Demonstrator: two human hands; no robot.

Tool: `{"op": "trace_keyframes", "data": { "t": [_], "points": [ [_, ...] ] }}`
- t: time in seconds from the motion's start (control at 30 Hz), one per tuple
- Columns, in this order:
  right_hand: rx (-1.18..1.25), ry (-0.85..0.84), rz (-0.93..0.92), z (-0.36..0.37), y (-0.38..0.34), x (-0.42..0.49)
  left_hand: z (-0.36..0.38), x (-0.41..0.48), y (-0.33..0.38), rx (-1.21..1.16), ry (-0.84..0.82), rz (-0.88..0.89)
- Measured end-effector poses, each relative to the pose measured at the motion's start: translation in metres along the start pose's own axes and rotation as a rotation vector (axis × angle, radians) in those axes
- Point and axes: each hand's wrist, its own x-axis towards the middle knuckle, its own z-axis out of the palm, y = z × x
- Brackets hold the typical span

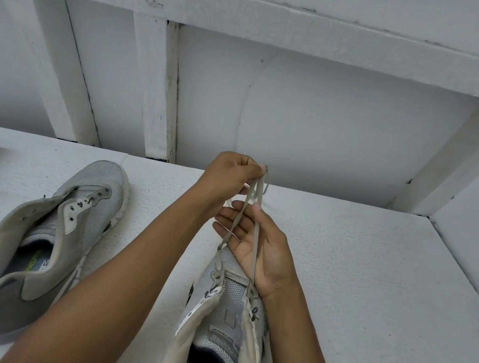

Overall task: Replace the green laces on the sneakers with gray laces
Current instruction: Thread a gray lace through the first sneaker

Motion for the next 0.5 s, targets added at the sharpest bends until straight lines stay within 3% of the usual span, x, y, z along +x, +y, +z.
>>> {"op": "trace_keyframes", "data": {
  "t": [0.27, 0.5],
  "points": [
    [-0.023, -0.042, -0.032, -0.004, 0.003, 0.001, -0.008, 0.011, 0.005, 0.059, 0.061, 0.037],
    [-0.122, -0.008, -0.076, 0.003, 0.004, -0.001, -0.009, -0.009, -0.002, 0.223, -0.176, -0.031]
  ]
}}
